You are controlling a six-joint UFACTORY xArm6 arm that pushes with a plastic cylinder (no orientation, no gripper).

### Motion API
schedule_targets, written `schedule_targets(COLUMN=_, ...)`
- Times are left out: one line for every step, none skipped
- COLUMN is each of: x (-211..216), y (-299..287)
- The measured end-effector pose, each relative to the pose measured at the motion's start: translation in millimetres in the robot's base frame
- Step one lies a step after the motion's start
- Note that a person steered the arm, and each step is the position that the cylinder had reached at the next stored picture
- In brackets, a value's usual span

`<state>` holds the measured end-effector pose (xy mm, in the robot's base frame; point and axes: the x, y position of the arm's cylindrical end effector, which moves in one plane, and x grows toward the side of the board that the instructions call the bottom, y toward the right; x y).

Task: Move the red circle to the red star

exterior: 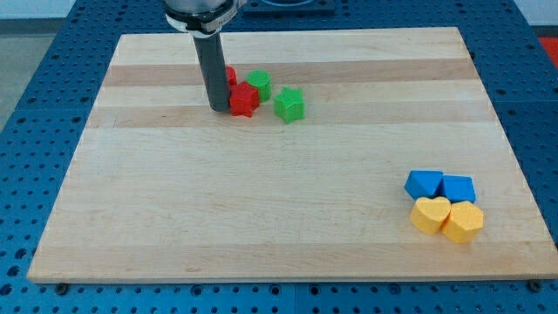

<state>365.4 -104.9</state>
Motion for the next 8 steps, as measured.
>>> schedule_targets(x=0.1, y=3.7)
schedule_targets(x=0.0, y=19.3)
schedule_targets(x=0.0, y=16.7)
schedule_targets(x=0.0, y=-34.9)
schedule_targets(x=-11.7, y=-81.5)
schedule_targets(x=-49.1, y=-79.7)
schedule_targets(x=-60.7, y=-56.3)
schedule_targets(x=-60.7, y=-21.4)
